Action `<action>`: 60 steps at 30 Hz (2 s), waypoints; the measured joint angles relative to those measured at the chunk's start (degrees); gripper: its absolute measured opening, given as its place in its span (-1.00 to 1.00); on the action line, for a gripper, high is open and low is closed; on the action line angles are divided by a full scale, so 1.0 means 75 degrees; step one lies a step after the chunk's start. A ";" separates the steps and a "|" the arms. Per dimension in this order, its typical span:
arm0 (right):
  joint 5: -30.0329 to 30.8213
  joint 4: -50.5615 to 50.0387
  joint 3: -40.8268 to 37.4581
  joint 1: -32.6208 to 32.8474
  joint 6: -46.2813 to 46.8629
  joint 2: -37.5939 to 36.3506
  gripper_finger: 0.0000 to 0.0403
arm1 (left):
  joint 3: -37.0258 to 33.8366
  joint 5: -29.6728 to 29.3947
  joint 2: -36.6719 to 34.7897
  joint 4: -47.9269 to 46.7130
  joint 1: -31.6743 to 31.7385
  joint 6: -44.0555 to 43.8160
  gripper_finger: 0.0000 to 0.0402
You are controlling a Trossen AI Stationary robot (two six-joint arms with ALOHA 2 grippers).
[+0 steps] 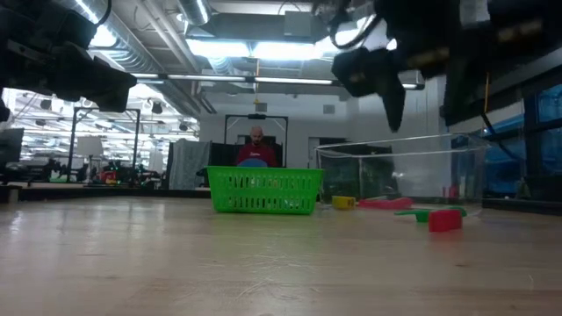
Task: Pick and place Stapler, Stapler remover, tape
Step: Put the red stapler into the transparent bin
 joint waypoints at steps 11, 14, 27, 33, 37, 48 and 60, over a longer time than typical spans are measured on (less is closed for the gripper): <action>0.0498 0.0487 -0.0977 0.0617 0.0003 0.0000 0.08 | -0.0001 0.0000 0.0000 0.0000 0.0000 0.0000 -0.97; 0.0506 0.0681 -0.1231 0.0746 0.0001 0.0000 0.08 | -0.0001 0.0000 0.0000 0.0000 0.0000 0.0000 -0.98; 0.1093 0.1547 -0.1346 0.0794 -0.0051 0.0000 0.08 | -0.0002 0.0000 0.0000 0.0000 0.0000 0.0000 -0.97; 0.1135 0.1809 -0.1614 0.0794 -0.0022 0.0092 0.08 | 0.0001 0.0000 0.0000 0.0000 0.0000 0.0000 -0.98; 0.1671 0.1857 -0.1717 0.0794 -0.0021 0.0521 0.08 | 0.0001 0.0000 0.0000 0.0002 0.0000 0.0000 -0.96; 0.2228 0.1685 -0.1630 0.0791 0.0110 0.0953 -0.09 | -0.0002 0.0000 0.0000 0.0000 0.0000 0.0001 -0.96; 0.2037 0.1426 -0.1501 0.0788 0.0344 0.0982 -0.83 | -0.0002 0.0000 0.0000 0.0000 0.0000 0.0000 -0.96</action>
